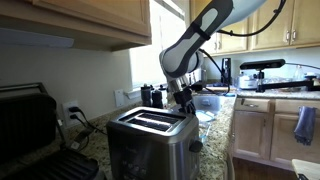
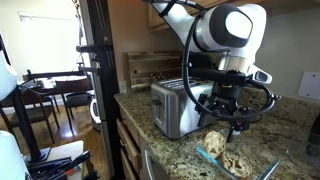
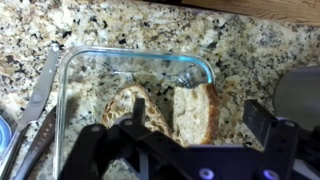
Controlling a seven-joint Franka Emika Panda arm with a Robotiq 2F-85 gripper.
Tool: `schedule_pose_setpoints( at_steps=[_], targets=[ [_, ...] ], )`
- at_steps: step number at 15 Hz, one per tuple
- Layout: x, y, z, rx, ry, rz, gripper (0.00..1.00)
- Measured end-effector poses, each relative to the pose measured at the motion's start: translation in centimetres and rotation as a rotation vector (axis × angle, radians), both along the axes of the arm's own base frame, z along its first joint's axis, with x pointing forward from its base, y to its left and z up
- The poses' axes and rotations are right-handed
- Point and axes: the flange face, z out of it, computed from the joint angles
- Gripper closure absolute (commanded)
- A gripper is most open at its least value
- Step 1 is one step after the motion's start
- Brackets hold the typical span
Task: Put the left slice of bread in the right compartment of the toaster
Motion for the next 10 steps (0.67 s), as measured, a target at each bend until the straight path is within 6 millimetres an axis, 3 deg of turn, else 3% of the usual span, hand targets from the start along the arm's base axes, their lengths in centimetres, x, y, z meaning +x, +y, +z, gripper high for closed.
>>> schedule_pose_setpoints(
  at_steps=[10],
  targets=[
    [-0.13,0.35,-0.19,0.004,0.011,0.005,0.0]
  ],
)
